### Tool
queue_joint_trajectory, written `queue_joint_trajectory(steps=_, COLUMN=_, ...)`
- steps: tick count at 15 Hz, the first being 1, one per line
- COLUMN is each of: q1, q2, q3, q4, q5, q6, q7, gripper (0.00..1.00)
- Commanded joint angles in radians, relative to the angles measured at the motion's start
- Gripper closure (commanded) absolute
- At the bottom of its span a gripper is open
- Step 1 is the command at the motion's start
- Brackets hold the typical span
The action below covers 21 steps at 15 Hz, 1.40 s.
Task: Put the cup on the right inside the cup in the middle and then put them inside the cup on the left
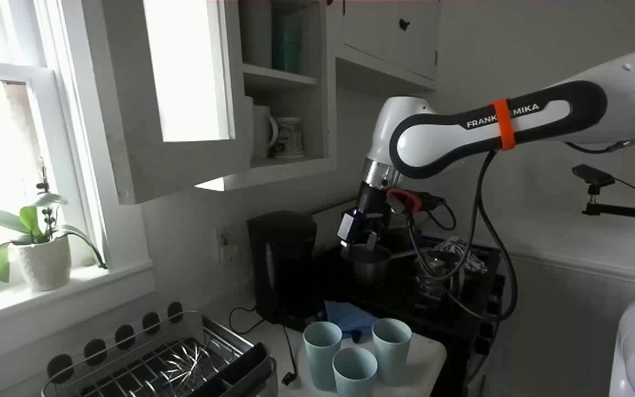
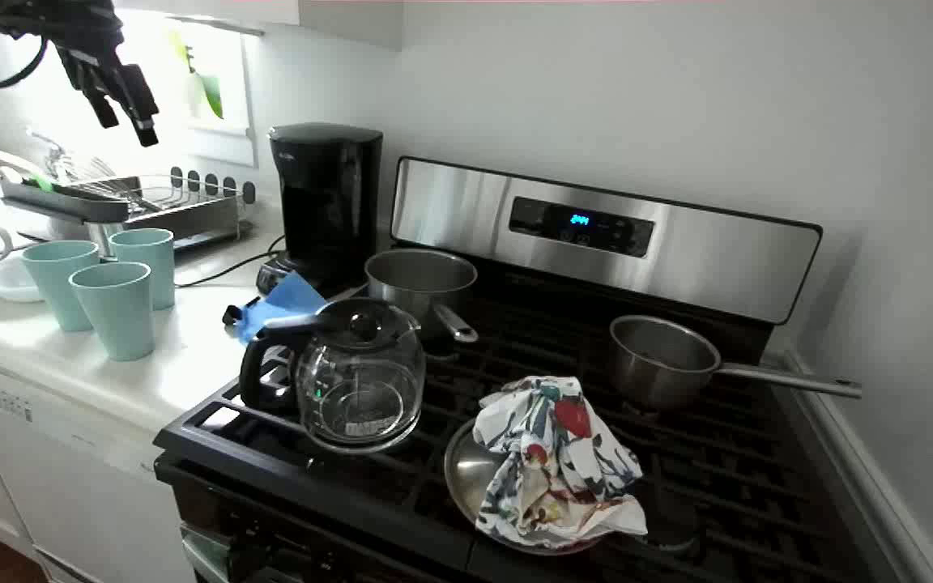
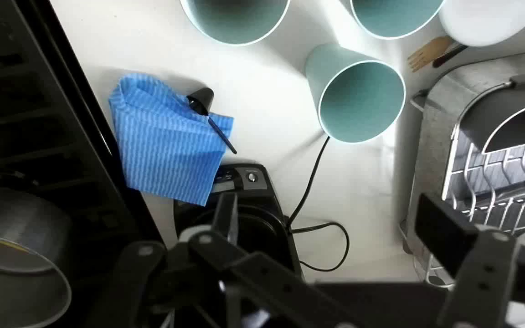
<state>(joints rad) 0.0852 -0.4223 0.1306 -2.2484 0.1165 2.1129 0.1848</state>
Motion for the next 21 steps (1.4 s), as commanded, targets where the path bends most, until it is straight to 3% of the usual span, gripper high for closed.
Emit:
queue_joint_trajectory(steps=1, q1=0.001, q2=0.001, q3=-0.001, q4=0.002, q5=-0.001, q6=-0.002, q7=0.000, gripper=0.00)
queue_joint_trajectory(steps=6, q1=0.011, q2=0.013, q3=-0.016, q4=-0.009, q5=0.021, q6=-0.011, q7=-0.033, gripper=0.00)
queue_joint_trajectory(steps=13, q1=0.004, q2=0.048, q3=-0.054, q4=-0.114, q5=0.020, q6=-0.159, q7=-0.123, gripper=0.00)
queue_joint_trajectory(steps=21, q1=-0.002, q2=0.080, q3=-0.069, q4=-0.273, q5=-0.018, q6=-0.034, q7=-0.255, gripper=0.00)
